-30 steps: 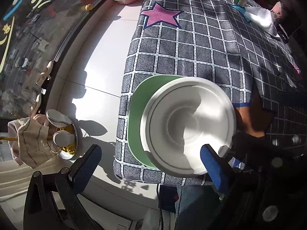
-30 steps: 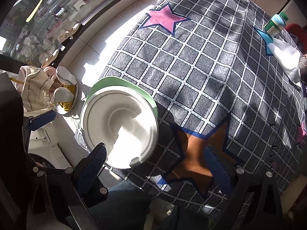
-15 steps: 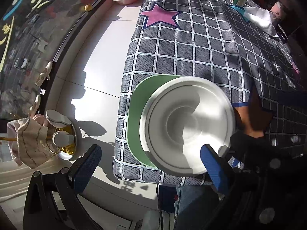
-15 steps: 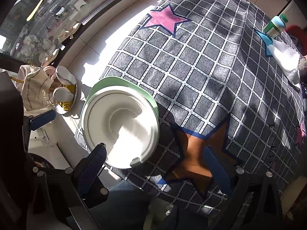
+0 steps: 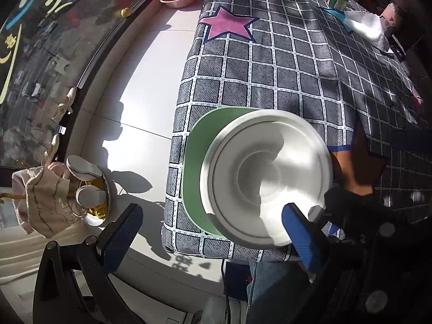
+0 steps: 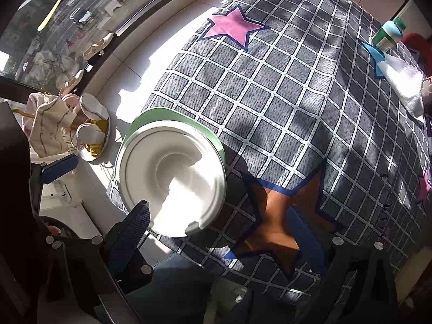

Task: Organize plates and bowls

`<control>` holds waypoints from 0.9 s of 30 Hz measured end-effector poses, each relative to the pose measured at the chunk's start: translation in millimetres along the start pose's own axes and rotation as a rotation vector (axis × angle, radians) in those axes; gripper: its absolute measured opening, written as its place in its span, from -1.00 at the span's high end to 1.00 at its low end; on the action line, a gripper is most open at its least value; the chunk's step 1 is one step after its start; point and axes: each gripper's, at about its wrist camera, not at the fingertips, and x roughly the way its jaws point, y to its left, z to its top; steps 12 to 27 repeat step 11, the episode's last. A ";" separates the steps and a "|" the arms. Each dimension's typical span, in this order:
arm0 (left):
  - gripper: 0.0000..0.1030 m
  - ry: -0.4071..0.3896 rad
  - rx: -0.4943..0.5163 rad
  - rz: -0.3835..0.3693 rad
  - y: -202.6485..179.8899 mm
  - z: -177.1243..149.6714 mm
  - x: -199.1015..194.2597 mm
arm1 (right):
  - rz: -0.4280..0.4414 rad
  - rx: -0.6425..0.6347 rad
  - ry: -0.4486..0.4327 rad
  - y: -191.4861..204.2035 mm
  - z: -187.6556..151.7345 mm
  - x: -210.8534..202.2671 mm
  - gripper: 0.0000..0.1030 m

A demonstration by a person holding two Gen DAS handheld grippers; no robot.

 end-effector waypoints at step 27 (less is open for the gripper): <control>-0.99 0.022 -0.077 -0.019 3.8 0.8 3.2 | 0.077 0.030 0.008 -10.7 9.3 0.6 -0.97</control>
